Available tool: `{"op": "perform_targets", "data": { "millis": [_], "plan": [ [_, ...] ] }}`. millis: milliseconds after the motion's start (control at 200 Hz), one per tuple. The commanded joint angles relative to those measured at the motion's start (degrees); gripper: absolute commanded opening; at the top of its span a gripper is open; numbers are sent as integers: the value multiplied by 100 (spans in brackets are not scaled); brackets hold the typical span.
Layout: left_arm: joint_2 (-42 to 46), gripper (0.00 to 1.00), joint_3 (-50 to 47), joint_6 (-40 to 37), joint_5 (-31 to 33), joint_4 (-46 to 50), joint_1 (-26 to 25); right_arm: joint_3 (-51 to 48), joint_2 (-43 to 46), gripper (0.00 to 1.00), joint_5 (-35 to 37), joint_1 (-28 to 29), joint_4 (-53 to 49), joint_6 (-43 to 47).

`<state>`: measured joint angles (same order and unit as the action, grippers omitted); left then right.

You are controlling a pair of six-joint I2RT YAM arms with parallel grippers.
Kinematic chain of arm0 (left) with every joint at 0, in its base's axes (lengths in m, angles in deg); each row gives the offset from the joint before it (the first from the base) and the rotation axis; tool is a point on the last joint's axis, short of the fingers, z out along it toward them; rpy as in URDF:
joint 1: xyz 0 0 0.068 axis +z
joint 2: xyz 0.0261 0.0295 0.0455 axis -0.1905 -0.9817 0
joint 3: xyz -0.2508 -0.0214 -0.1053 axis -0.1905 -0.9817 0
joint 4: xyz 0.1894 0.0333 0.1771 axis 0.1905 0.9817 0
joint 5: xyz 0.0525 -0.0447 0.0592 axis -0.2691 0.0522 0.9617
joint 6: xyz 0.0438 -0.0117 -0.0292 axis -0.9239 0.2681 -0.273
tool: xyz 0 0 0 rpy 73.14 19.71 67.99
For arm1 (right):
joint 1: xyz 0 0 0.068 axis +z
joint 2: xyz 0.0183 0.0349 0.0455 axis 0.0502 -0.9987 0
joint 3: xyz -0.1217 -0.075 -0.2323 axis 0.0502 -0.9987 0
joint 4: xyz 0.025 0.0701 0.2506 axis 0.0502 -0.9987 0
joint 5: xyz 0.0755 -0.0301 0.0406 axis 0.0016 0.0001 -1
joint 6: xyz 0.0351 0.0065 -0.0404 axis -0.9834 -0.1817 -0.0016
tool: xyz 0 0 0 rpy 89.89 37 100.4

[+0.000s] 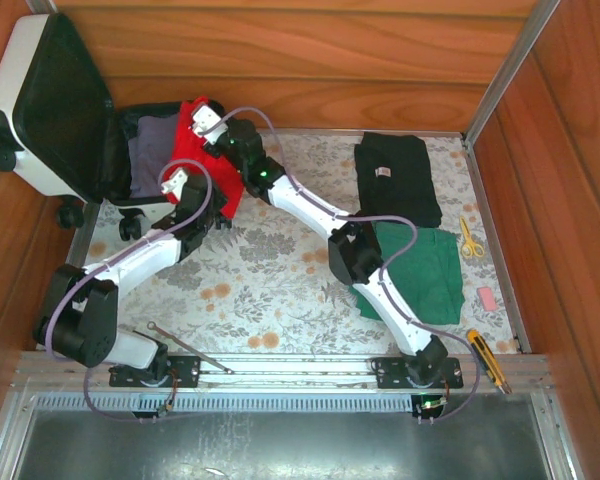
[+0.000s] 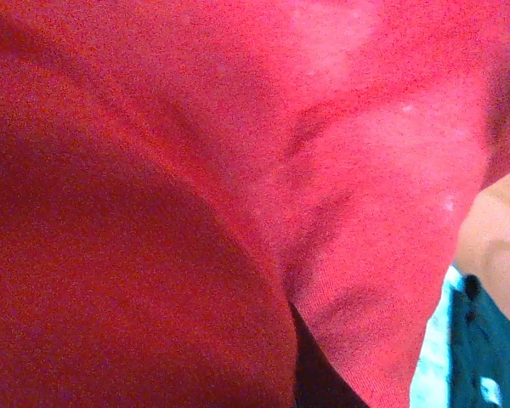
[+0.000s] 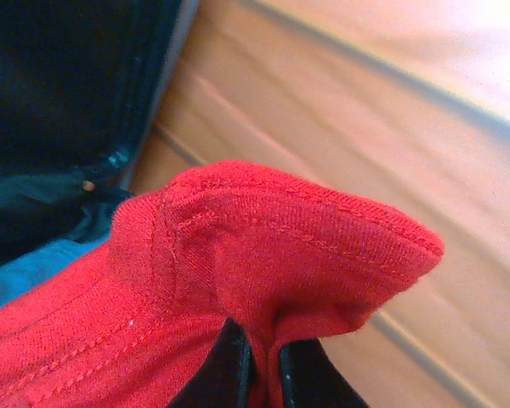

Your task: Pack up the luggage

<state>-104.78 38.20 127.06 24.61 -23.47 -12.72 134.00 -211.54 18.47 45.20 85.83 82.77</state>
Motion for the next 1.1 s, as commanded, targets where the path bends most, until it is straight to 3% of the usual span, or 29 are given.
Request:
{"op": "perform_targets", "data": {
  "millis": [0, 170, 395, 660, 850, 1095],
  "plan": [
    [173, 0, -114, 212, -110, -317, 218, 651, -286, 0, -463, 62, 801, -208],
    [-11, 0, -155, 463, -376, -584, 603, 1250, -772, 0, -784, 57, 1002, -539],
    [-394, 0, 4, 870, -753, -719, 947, 1332, -880, 0, -913, 45, 1082, -853],
    [-576, 0, 368, 665, -806, -711, 1224, 1403, -903, 0, -1043, 0, 1151, -929],
    [-634, 0, 593, -76, -1486, -711, 1548, 893, -506, 0, -761, -1, 1216, -700],
    [50, 0, 769, -2217, -2435, -627, 2184, 90, 469, 0, 254, -51, 6, -827]
  ]
}}
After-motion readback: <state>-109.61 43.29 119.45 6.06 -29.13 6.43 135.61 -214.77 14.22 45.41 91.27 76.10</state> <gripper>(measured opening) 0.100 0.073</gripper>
